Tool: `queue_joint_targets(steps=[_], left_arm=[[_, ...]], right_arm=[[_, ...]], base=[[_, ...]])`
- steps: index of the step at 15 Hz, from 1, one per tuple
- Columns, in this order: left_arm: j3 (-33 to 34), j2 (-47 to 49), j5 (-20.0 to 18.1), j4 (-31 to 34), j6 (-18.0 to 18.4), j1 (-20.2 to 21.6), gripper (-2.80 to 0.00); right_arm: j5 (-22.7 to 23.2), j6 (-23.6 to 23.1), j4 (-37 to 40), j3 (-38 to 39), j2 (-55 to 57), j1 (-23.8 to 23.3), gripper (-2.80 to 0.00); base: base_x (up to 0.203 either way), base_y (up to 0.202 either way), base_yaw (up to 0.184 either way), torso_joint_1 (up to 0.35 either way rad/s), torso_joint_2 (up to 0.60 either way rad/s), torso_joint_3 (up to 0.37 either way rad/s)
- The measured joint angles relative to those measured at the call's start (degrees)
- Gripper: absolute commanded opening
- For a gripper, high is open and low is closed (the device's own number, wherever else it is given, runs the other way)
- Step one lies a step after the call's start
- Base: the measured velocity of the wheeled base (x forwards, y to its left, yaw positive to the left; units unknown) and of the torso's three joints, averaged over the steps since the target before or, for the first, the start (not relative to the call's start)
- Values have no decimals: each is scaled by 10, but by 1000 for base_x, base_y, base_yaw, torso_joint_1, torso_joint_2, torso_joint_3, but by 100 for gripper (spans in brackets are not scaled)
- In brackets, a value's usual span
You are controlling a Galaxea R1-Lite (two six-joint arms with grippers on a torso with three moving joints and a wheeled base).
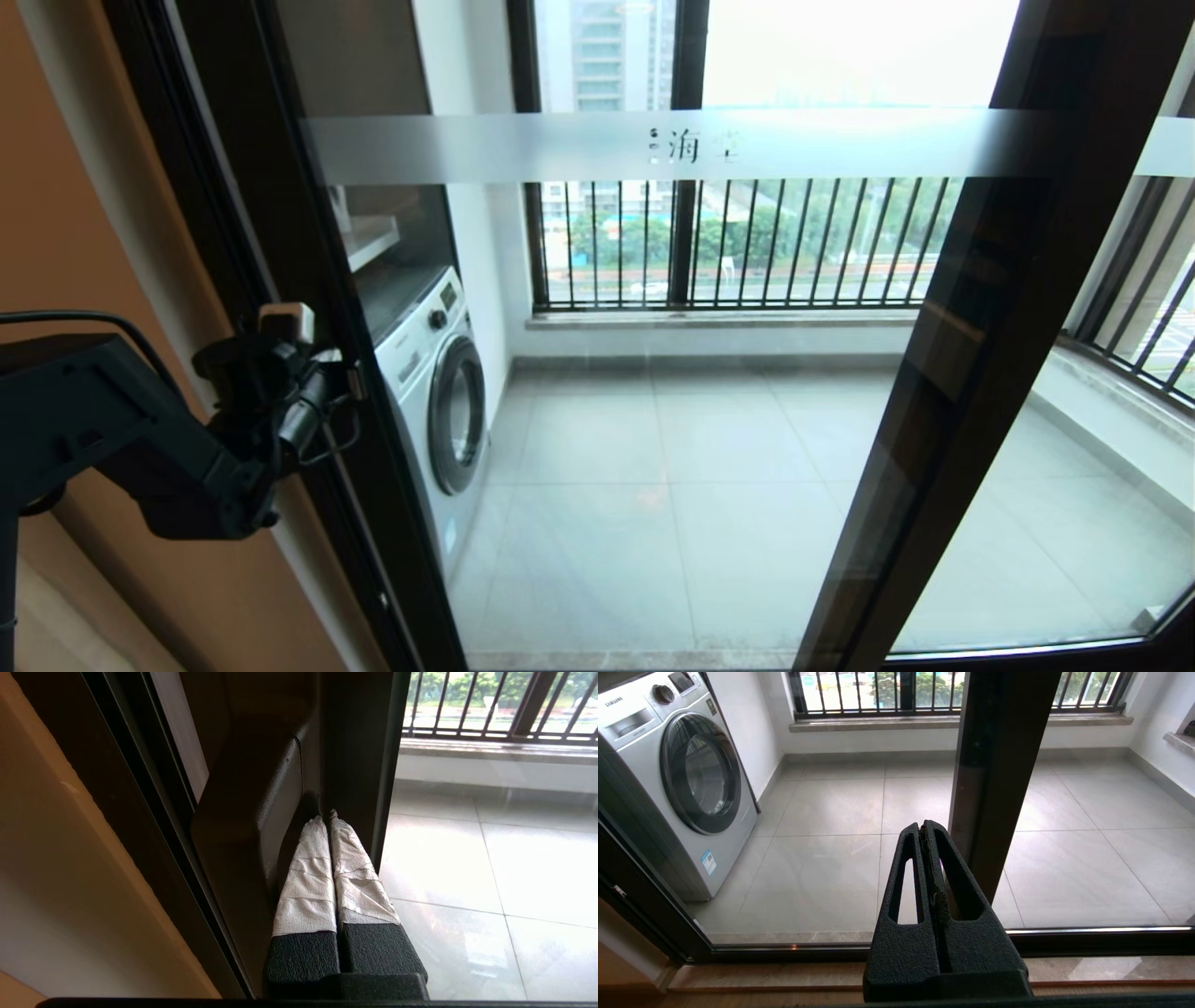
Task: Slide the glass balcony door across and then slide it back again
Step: Close the slid door
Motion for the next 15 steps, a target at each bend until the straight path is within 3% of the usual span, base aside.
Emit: queue_joint_targets(steps=[6,15], left_arm=[[35,-20,-10,-33,0,-3,-280],[34,-10,-40,-34,0,42,-280]], right_arm=[[0,0,0,0,0,0,-280],[0,0,0,0,0,0,-280]], base=[[0,0,0,0,0,0],[0,0,0,0,0,0]])
